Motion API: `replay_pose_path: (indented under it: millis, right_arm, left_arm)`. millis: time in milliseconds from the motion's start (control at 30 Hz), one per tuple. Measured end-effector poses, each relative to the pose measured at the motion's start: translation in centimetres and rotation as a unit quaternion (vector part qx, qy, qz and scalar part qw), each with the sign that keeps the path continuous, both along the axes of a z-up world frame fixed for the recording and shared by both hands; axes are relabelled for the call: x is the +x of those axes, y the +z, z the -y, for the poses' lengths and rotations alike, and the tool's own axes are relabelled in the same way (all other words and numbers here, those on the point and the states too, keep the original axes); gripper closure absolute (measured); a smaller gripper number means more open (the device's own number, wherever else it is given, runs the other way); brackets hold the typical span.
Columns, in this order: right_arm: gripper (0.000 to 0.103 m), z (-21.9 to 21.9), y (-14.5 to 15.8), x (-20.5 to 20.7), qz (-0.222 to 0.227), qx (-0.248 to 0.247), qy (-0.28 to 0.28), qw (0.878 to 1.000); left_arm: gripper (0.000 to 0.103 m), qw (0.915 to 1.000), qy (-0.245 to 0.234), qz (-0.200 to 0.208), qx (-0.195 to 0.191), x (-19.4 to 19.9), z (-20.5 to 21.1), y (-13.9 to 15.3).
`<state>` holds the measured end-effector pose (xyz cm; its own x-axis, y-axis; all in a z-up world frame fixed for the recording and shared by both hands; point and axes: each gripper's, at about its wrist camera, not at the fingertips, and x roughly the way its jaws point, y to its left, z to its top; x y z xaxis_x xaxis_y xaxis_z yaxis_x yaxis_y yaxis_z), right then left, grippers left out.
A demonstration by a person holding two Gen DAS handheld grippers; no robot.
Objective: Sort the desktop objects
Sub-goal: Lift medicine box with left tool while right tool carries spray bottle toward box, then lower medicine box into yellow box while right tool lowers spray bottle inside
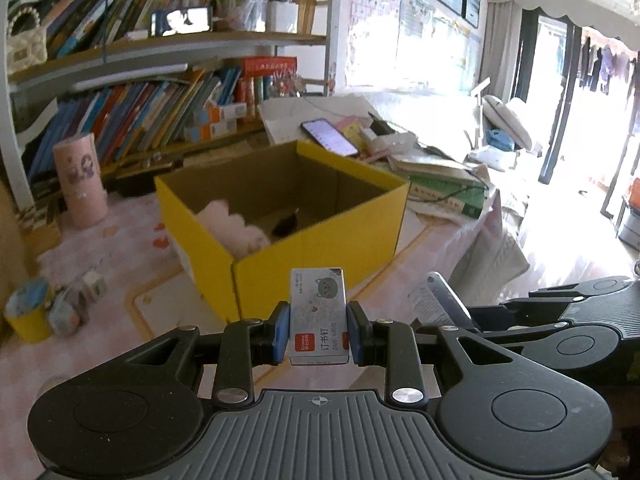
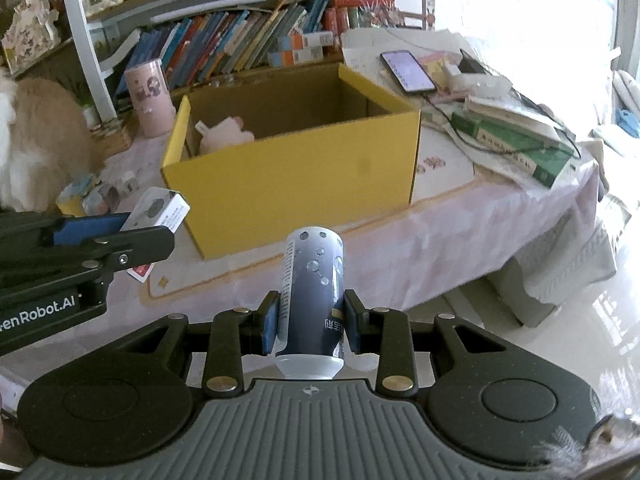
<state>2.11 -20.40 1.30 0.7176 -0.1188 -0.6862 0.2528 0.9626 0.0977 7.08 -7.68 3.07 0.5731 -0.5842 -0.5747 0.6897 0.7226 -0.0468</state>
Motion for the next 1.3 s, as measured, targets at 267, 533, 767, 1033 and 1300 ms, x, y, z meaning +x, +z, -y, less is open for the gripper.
replay_pose_path:
  millis: [267,533,767,1033,1300]
  right_arm:
    - [0.072,3.7,2.2,2.5,0.033,-0.008,0.019,0.999]
    - [0.072,7.8,5.1,6.3,0.075,-0.01,0.055,0.996]
    - [0.073,10.0,7.1,10.8,0.106,-0.024,0.098,0.989]
    - [0.073,10.7,6.7,16.7,0.093,-0.036,0.155,0.983]
    - [0.073,10.9,3.7,22.1,0.022,-0.026,0.208,0.977]
  left_arm:
    - [0.075,0.9996,0.013,0.022,-0.014,2.2,3.3,1.4]
    - [0.075,0.9969,0.056,0.052,-0.018,5.6,5.9,2.6]
    - [0.075,0.9926,0.098,0.072,0.003,8.8,7.2,2.2]
    - [0.075,0.9921,0.102,0.056,0.046,11.5,8.8,0.3]
    - [0.075,0.9935,0.098,-0.021,0.053,13.6,9.4,-2.3]
